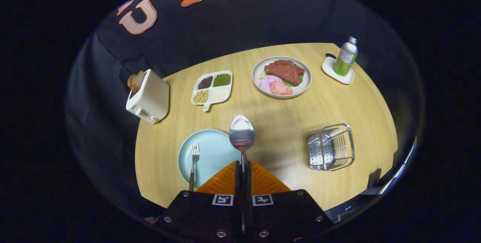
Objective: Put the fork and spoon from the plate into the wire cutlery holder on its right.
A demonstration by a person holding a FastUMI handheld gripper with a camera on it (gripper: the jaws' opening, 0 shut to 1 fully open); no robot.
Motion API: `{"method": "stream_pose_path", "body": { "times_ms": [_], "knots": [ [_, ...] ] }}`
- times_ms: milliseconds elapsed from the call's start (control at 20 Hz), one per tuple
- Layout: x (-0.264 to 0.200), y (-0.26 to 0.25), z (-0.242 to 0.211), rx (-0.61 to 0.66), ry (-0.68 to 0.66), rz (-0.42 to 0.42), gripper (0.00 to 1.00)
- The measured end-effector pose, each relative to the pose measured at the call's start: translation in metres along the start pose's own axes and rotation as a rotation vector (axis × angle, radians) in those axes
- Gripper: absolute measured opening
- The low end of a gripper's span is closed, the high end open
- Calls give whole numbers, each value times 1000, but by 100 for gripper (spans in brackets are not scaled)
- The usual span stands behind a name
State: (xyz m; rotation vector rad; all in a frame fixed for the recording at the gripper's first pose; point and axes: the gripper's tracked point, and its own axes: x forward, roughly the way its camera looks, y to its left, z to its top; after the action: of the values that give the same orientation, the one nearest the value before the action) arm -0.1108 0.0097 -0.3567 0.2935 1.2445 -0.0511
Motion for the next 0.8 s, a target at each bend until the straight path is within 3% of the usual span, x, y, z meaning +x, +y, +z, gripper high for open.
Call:
{"method": "stream_pose_path", "body": {
  "times_ms": [350,800],
  "knots": [
    [-29,-88,12,126,-52,-89,4],
    [-13,-145,-28,78,84,-163,4]
  ]
}}
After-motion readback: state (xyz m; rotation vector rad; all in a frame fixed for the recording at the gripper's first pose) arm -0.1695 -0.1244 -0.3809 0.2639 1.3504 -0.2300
